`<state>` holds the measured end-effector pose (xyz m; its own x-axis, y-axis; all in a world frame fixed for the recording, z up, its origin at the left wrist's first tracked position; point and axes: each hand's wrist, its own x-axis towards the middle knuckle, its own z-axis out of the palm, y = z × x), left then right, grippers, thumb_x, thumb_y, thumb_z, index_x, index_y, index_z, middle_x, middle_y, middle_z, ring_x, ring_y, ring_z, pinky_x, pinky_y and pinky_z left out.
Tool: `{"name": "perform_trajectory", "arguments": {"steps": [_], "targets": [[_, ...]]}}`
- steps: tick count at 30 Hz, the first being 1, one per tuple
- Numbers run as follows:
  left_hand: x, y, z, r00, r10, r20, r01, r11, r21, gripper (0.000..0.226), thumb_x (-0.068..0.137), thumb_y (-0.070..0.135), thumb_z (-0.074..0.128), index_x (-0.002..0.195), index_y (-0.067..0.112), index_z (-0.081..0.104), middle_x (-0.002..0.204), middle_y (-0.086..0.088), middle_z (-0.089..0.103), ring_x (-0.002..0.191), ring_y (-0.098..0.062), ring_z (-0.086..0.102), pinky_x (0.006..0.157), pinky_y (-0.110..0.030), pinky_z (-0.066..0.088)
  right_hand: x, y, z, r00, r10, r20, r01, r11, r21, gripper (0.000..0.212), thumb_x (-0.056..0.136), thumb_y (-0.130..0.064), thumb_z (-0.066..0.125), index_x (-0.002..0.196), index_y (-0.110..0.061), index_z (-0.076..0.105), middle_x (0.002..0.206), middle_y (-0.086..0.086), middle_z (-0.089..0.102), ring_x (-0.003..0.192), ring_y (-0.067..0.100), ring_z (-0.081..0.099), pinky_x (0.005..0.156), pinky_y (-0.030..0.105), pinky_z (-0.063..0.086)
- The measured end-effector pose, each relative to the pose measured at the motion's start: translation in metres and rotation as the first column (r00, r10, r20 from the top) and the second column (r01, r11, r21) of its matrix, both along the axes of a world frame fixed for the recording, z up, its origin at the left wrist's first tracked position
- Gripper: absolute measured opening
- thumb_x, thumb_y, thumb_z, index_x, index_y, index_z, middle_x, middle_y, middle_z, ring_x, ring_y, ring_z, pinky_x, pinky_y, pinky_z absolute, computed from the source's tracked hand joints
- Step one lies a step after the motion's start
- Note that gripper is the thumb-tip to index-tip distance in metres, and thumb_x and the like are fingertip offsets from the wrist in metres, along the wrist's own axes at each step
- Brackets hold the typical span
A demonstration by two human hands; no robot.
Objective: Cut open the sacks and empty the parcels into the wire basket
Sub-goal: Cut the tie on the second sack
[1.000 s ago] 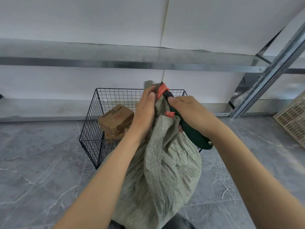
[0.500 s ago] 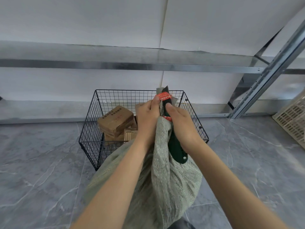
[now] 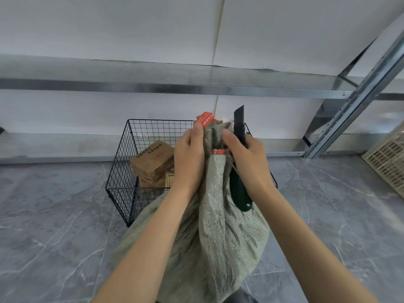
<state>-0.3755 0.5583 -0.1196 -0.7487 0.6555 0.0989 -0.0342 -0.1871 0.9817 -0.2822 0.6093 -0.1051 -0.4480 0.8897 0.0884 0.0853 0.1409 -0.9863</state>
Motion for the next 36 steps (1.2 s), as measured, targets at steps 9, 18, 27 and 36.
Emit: {"name": "perform_trajectory", "arguments": {"steps": [9, 18, 27, 36], "targets": [[-0.022, -0.009, 0.007, 0.964, 0.044, -0.261, -0.076, 0.99, -0.116, 0.018, 0.083, 0.016, 0.066, 0.096, 0.025, 0.056, 0.088, 0.009, 0.063, 0.074, 0.001, 0.06, 0.066, -0.012, 0.046, 0.014, 0.022, 0.008, 0.985, -0.101, 0.138, 0.067, 0.971, 0.23, 0.032, 0.081, -0.034, 0.073, 0.105, -0.019, 0.057, 0.079, -0.011, 0.06, 0.063, 0.002, 0.057, 0.056, 0.015, 0.044], [-0.037, -0.012, 0.01, 0.36, -0.024, -0.933, -0.499, 0.84, -0.214, 0.069, 0.082, -0.001, 0.056, 0.144, 0.015, 0.031, 0.138, -0.009, 0.04, 0.118, -0.026, 0.043, 0.088, -0.036, 0.043, 0.017, 0.037, 0.019, 0.955, -0.089, 0.283, -0.006, 0.948, 0.319, 0.025, 0.084, -0.019, 0.065, 0.077, 0.002, 0.053, 0.061, 0.008, 0.05, 0.052, 0.023, 0.048, 0.051, 0.047, 0.047], [-0.035, -0.004, 0.019, 0.353, -0.272, -0.895, -0.568, 0.698, -0.436, 0.027, 0.092, 0.024, 0.043, 0.112, 0.01, 0.054, 0.105, -0.009, 0.064, 0.106, -0.031, 0.054, 0.099, -0.047, 0.03, 0.024, 0.035, 0.025, 0.943, -0.04, 0.331, -0.065, 0.951, 0.301, 0.024, 0.084, -0.02, 0.064, 0.073, -0.011, 0.044, 0.063, 0.01, 0.044, 0.053, 0.021, 0.044, 0.054, 0.038, 0.04], [-0.039, -0.003, 0.007, 0.459, -0.109, -0.882, -0.529, 0.763, -0.37, 0.018, 0.091, 0.027, 0.044, 0.092, 0.02, 0.06, 0.079, -0.001, 0.063, 0.081, -0.026, 0.06, 0.073, -0.035, 0.033, 0.03, 0.031, 0.06, 0.859, -0.144, 0.492, -0.108, 0.888, 0.447, 0.027, 0.09, -0.033, 0.053, 0.108, -0.016, 0.042, 0.09, 0.004, 0.058, 0.076, 0.03, 0.062, 0.072, 0.05, 0.055]]}}
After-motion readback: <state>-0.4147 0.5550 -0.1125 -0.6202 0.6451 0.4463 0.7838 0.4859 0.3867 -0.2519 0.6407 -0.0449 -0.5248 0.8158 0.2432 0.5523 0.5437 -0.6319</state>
